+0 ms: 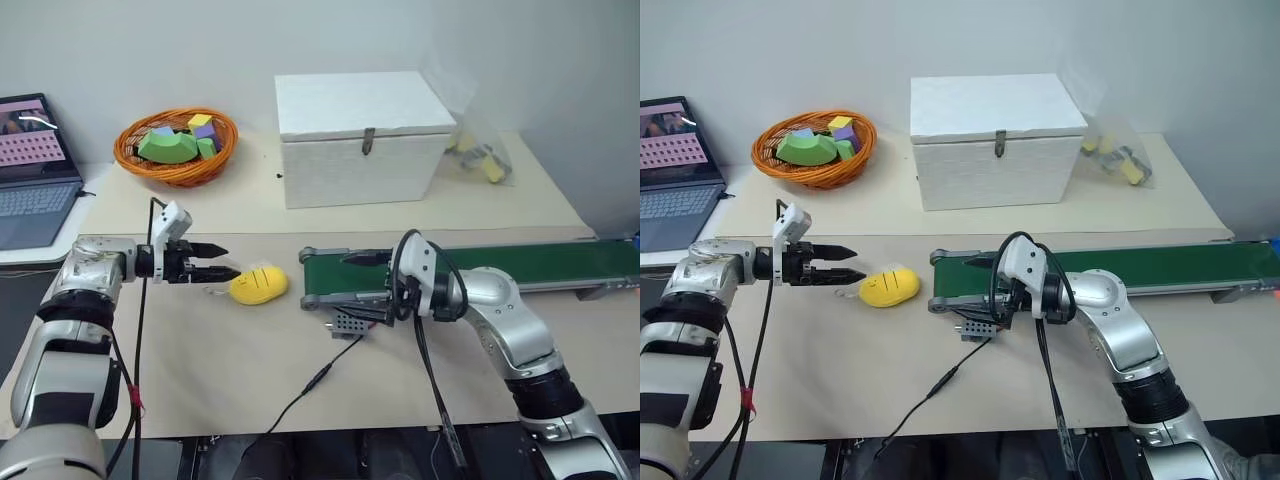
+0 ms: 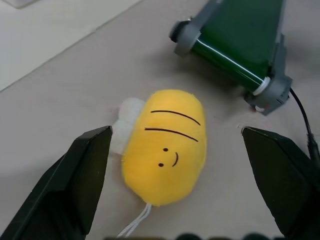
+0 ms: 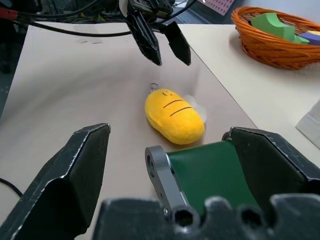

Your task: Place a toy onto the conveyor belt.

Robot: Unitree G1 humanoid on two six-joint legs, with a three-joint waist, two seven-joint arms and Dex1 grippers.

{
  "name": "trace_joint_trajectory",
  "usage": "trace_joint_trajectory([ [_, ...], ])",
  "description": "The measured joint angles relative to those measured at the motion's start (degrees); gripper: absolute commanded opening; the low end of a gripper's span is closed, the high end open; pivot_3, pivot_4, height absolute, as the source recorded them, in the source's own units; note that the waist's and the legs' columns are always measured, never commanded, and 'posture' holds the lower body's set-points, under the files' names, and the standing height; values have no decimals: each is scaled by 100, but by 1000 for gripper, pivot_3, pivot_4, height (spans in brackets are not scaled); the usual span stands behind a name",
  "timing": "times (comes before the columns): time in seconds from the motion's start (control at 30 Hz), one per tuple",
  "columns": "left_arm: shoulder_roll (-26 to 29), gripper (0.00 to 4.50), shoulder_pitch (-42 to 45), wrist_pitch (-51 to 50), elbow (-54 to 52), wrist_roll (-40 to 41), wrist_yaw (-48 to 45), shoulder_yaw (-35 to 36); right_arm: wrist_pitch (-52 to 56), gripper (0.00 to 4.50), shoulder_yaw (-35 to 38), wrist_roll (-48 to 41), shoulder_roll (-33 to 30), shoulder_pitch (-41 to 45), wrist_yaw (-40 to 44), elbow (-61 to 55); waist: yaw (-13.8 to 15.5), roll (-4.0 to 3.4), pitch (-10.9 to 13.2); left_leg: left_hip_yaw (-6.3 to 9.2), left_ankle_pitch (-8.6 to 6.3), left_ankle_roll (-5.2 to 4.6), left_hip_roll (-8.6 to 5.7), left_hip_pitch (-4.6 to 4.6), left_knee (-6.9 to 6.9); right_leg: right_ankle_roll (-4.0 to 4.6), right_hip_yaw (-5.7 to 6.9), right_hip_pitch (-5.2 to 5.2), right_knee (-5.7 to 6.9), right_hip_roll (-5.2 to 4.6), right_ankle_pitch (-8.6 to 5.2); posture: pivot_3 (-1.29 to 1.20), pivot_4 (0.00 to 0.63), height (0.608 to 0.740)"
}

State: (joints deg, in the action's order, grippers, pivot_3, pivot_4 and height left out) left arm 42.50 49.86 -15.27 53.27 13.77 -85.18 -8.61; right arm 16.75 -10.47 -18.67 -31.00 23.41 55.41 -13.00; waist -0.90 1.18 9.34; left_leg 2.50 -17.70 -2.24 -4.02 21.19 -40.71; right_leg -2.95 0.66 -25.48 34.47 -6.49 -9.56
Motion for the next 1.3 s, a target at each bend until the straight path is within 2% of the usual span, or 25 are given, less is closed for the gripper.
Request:
trace_joint_trajectory([
  [0.23,-510,4395,30,542,592,-575,-169,-191,1,4500,58,24,-12,-100,-154,-89,11,5,3,1,-1,-1,2,5,-13,-1,-2,-6,17,-2,-1,0,150,740],
  [0.37,-778,4395,-35,971,818,-801,281,-152,5,4500,123,4,-66,-122,-168,-144,17,5,3,1,-1,-3,7,5,-23,-1,-5,-6,29,-4,-1,0,150,740],
  [0.47,-833,3735,-34,1251,955,-924,610,-78,9,4500,173,-11,-86,-122,-168,-165,22,5,2,1,-2,-4,7,1,-26,-2,-7,-4,41,-6,-1,0,150,740],
  [0.67,-833,1406,-34,1378,1084,-974,702,49,18,4500,192,-20,-113,-122,-165,-168,18,5,2,0,-8,-13,6,0,-27,-2,-7,-7,43,-6,-1,0,150,740],
  [0.77,-837,504,-34,1392,1122,-971,787,129,18,4500,192,-21,-112,-119,-165,-168,18,5,2,-1,-5,-9,5,1,-27,-2,-8,-8,42,-6,-1,0,150,740],
  [1.3,-930,504,-324,1380,591,-821,1372,831,-2,4500,159,29,0,82,-86,107,23,5,2,1,-2,-4,7,2,-29,-2,-7,-10,46,-7,-1,0,150,740],
])
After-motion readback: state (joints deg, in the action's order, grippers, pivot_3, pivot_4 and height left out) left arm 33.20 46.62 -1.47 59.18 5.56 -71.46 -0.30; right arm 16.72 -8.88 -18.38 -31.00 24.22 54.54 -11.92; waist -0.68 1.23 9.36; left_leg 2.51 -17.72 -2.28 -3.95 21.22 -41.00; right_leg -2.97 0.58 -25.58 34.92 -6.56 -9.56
